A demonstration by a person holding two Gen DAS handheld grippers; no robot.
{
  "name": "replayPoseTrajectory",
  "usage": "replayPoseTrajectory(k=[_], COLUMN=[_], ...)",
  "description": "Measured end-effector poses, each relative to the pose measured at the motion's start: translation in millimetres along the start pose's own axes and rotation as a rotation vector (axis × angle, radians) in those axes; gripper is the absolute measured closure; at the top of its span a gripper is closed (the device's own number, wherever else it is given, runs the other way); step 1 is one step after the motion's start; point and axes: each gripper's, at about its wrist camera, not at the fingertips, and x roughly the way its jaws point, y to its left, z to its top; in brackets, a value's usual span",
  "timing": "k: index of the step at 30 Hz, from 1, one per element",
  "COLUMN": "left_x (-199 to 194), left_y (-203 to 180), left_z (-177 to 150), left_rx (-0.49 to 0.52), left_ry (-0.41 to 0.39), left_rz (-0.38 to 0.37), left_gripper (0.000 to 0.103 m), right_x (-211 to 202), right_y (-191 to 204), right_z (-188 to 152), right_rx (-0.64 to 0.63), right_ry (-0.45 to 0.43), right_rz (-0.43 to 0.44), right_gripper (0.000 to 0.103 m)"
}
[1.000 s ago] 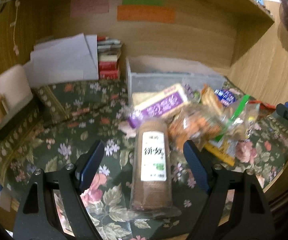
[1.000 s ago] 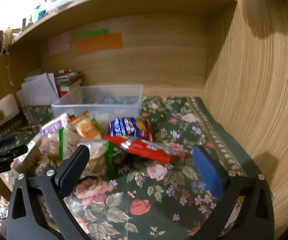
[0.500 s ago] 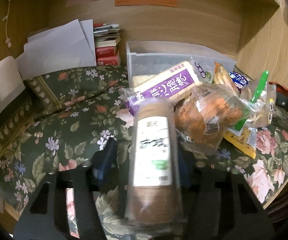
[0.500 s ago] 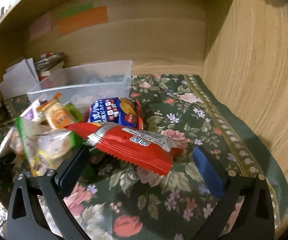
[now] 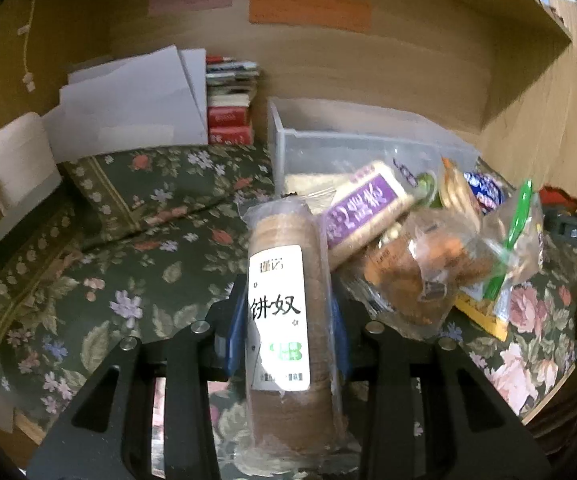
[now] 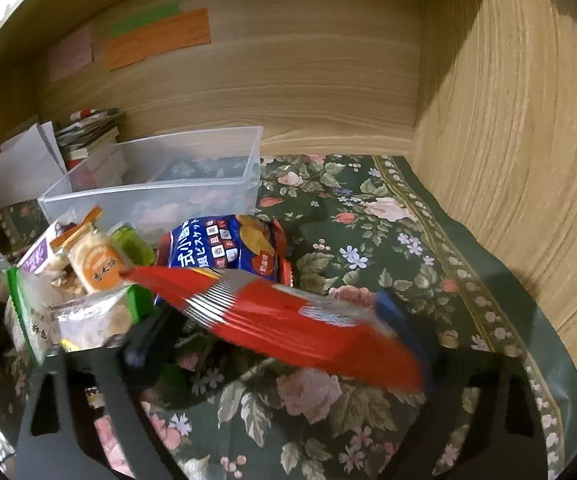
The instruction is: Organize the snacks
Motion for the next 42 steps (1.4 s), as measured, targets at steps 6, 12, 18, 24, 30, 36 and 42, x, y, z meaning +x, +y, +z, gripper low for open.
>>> replayPoseTrajectory(k=[6,12,18,24,30,36,42], left_x=[-12,-19,-24,-22,-15,-2,17], left_y=[6,7,4,-1,-4,-7,-9], left_z=[12,32,56,82,106,130,155], left_rx=[0.006,0.009,0.011,0.017,0.016,0.009,0.025], left_ry=[-0.044,-0.087,-0.129,-0.153,-0.168,-0.16,-0.152], left_rz=[0.014,0.001,-0.027,-0.049,-0.071,-0.095,-0.092], left_gripper=[0.066,0.067,0.067,0.067,0.067,0.067,0.067], right_x=[-1,-19,-42,-54,-53,-37,-12], right_y=[-3,-1,-1,8,22,39,54], right_z=[1,8,28,48,67,86,107], right_rx=[0.024,-0.01,-0.03,-0.063,-0.091,-0.127,-0.17], right_ry=[-0.014,-0.065,-0.145,-0.213,-0.247,-0.244,-0.218], right_rz=[-0.004,-0.017,-0.011,0.006,0.049,0.093,0.118], right_gripper=[0.04,0.043,0.043,0.043,0.043,0.043,0.043])
